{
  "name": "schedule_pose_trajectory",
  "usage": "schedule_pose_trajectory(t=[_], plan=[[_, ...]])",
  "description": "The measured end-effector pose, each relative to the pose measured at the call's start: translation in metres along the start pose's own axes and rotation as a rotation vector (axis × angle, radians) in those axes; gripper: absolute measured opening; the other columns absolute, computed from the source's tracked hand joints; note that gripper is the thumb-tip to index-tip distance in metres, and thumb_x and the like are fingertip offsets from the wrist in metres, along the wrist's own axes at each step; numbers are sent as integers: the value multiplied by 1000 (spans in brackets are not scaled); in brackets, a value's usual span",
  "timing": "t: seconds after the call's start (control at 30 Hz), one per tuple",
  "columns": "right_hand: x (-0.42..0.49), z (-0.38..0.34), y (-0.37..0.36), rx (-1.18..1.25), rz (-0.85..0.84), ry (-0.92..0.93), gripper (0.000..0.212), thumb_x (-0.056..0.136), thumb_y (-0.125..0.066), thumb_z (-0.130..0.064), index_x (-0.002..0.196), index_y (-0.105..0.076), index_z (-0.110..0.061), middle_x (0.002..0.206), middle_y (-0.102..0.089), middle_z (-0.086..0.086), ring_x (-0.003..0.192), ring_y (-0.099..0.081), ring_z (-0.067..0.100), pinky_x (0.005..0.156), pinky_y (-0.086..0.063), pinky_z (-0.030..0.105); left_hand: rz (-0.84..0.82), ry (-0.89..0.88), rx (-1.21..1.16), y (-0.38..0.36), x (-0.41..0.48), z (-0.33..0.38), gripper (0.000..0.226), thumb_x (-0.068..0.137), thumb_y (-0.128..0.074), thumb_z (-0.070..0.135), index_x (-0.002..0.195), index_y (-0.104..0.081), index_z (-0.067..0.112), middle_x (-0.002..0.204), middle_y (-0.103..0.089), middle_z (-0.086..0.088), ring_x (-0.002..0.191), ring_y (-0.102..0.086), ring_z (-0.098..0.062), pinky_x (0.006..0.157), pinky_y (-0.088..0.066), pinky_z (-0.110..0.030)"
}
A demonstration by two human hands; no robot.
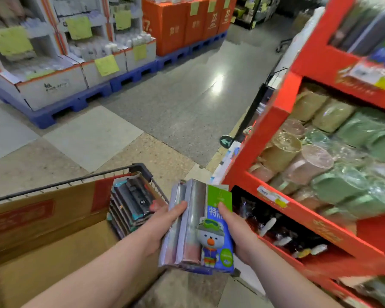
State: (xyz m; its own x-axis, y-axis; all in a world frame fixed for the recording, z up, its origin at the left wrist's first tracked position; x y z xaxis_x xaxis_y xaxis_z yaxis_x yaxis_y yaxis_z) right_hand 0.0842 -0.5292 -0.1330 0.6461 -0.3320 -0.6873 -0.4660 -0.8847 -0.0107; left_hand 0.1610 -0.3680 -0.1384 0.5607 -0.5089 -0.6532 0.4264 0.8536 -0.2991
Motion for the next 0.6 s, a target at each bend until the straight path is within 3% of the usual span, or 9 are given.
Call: schedule_pose_trajectory(t=[0.03,0.1,0.23,0.37,0.5,0.6], plan=[[-10,-4,23,-3,32,28,52,86,-62,-49,120,-62,-10,104,-73,13,94,-71,32,89,-54,51,-38,-12,20,-26,-5,3,42,86,-64,40,117,-60,12,111,-71,-13,92,-70,-27,79,-58,-37],[-33,-12,67,23,77,64,44,90,-59,-45,118,-62,-11,102,-74,11,89,-72,29,82,-57,45,-107,-13,57,-77,-15,5,36,85,-63,38,110,-64,12,99,-74,-14,85,-72,-28,72,-57,-35],[-82,-39,157,54,153,167,32,94,-57,-35,111,-67,-10,96,-75,10,85,-72,27,78,-58,38,-221,-89,159,-179,-31,17,55,73,-66,47,116,-64,12,102,-74,-15,93,-71,-32,85,-55,-42],[-132,-67,241,48,231,272,25,93,-59,-33,88,-69,-11,70,-74,1,57,-69,12,52,-52,19,-287,-167,213,-272,-47,29,45,82,-64,40,116,-64,12,103,-73,-17,91,-70,-33,86,-56,-44],[-175,-91,309,40,265,337,20,89,-63,-32,84,-68,-13,68,-73,-1,55,-67,12,62,-51,24,-354,-229,244,-348,-64,37,36,87,-63,34,114,-64,10,92,-75,-14,74,-73,-26,62,-59,-34],[-199,-113,342,18,245,421,15,91,-61,-26,94,-68,-13,75,-74,0,60,-67,12,62,-52,25,-372,-282,282,-385,-74,46,43,82,-67,35,116,-62,8,93,-75,-14,81,-72,-29,72,-56,-37]])
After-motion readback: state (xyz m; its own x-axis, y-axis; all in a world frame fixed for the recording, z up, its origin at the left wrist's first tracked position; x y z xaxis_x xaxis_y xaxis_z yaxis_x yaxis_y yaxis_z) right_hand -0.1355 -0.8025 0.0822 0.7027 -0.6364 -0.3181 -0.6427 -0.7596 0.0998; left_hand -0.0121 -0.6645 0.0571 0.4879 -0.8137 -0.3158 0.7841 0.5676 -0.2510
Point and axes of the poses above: each hand's wrist, its own x-axis towards the middle knuckle, its own y-axis out of the back of the hand, z = x × y, the point moved 7 cm from there along x, towards the middle knuckle
